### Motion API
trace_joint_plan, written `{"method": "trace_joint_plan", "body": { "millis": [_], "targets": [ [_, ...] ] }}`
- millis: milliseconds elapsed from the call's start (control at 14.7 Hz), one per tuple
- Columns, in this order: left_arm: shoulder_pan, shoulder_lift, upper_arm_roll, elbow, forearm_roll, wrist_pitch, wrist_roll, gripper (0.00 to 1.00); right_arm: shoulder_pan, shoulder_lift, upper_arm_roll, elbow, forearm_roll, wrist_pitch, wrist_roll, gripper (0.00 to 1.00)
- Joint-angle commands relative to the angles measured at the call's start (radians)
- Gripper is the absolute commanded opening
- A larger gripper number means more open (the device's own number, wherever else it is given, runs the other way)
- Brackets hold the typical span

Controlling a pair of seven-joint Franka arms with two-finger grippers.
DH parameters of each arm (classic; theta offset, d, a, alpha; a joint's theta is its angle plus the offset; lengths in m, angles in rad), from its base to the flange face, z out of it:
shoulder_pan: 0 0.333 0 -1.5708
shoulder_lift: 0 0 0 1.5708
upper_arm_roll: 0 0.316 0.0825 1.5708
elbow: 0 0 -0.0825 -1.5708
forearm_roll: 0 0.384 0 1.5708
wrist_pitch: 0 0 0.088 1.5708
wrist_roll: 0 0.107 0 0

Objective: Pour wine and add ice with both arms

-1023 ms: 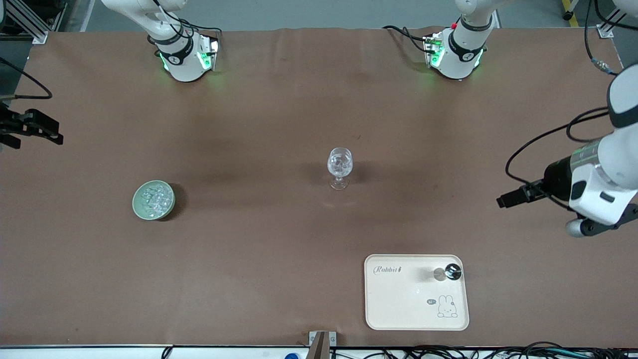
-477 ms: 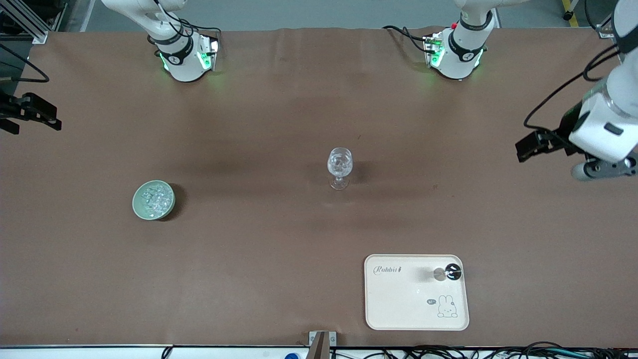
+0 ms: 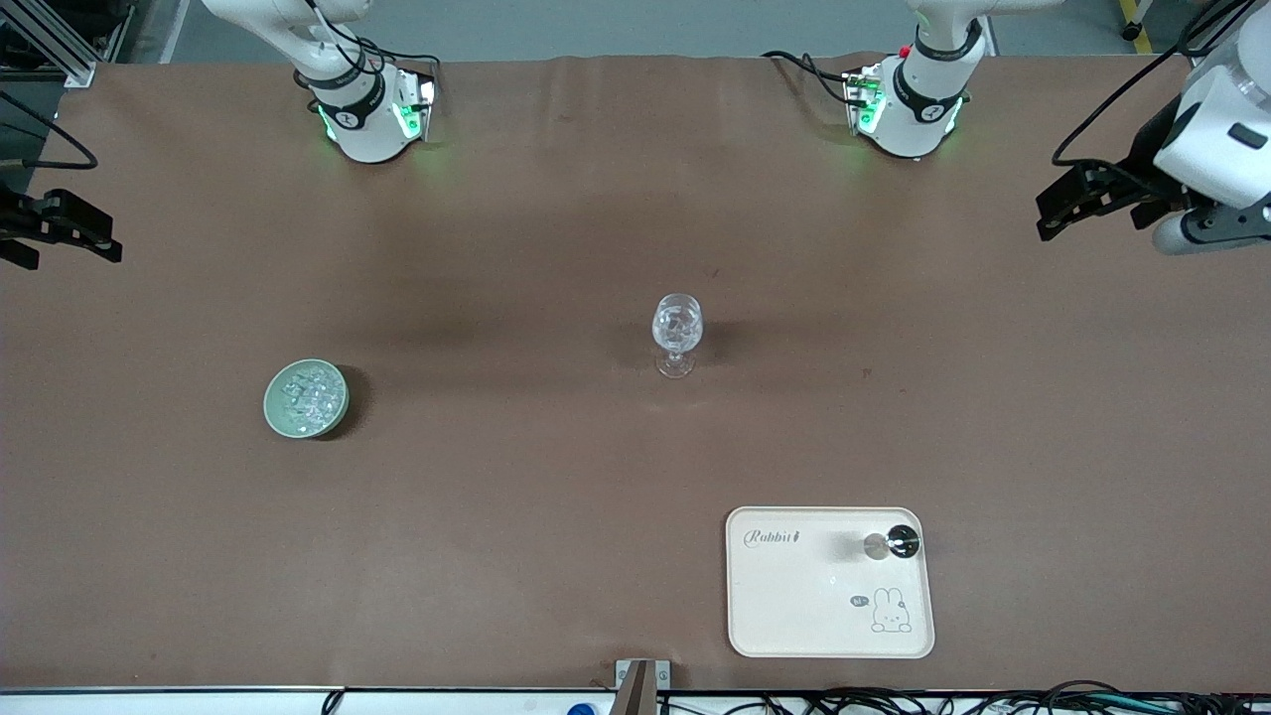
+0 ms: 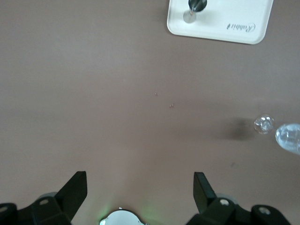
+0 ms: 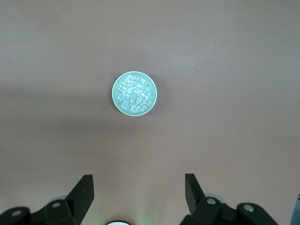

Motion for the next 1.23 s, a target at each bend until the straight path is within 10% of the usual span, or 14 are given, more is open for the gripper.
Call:
{"method": "trace_joint_plan", "body": {
  "millis": [0, 1159],
  "targets": [
    [-0.009, -0.115, 0.038, -0.160, -0.026, 0.084, 0.072, 1.00, -0.020, -0.027, 0.014, -0.030, 0.011, 0.014, -0.013, 0.87],
    [-0.019, -0.126, 0.048, -0.150, 0.016, 0.088, 0.134, 1.00, -0.014, -0.015, 0.015, -0.016, 0.015, 0.114, 0.007, 1.00]
  ]
}}
